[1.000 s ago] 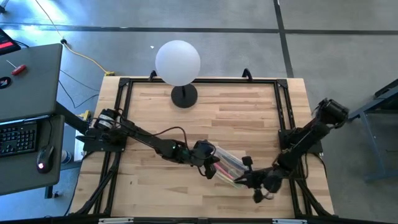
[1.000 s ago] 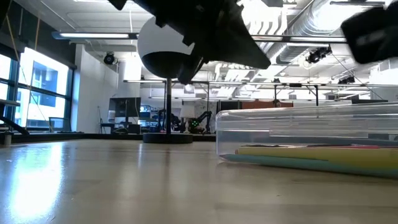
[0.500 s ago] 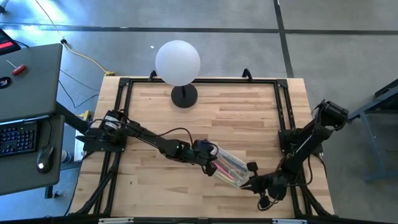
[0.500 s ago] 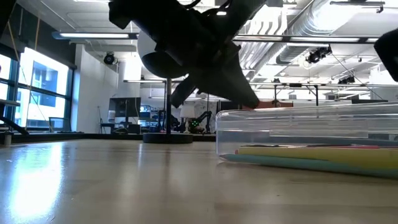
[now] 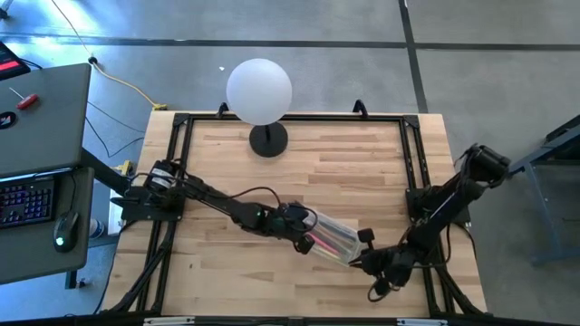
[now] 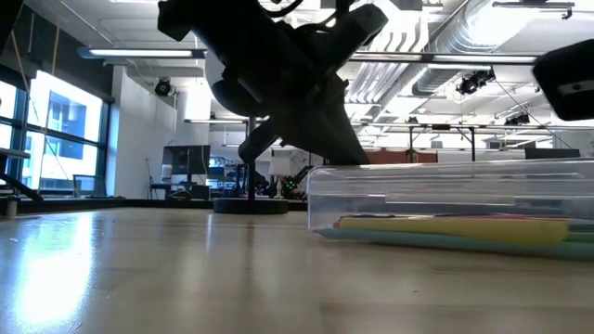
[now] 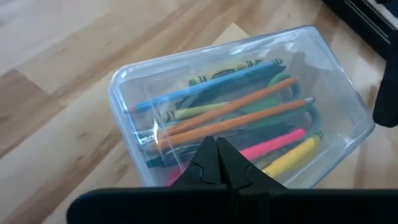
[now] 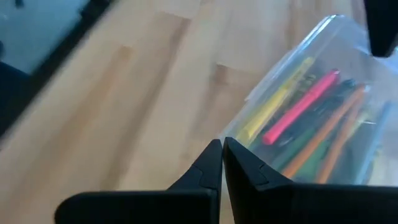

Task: Pick & place school supplies into a supply box
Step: Adjust the transparent supply box

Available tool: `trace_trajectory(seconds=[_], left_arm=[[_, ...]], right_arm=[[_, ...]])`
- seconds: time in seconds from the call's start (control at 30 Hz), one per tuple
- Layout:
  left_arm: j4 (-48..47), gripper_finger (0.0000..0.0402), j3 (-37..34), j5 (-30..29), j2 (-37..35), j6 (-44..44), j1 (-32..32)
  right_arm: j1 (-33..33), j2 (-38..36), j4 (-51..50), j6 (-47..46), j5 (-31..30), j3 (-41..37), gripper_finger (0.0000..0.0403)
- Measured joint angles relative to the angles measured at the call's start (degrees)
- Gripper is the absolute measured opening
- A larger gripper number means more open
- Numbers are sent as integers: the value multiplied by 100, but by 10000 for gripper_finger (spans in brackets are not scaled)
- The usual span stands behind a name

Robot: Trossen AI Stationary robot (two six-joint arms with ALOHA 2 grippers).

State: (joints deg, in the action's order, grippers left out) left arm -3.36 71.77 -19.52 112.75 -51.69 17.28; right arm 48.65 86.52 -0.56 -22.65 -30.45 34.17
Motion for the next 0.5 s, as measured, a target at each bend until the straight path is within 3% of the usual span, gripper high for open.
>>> trace_trajectory(seconds=[0.33, 0.5], left_arm=[[-711, 10, 20, -165, -16, -573, 28], [-804, 10, 0, -302, -87, -583, 81]], right_arm=[[-339, -223, -514, 1573, -163, -24, 0], [-438, -608, -1087, 1908, -344, -37, 0]])
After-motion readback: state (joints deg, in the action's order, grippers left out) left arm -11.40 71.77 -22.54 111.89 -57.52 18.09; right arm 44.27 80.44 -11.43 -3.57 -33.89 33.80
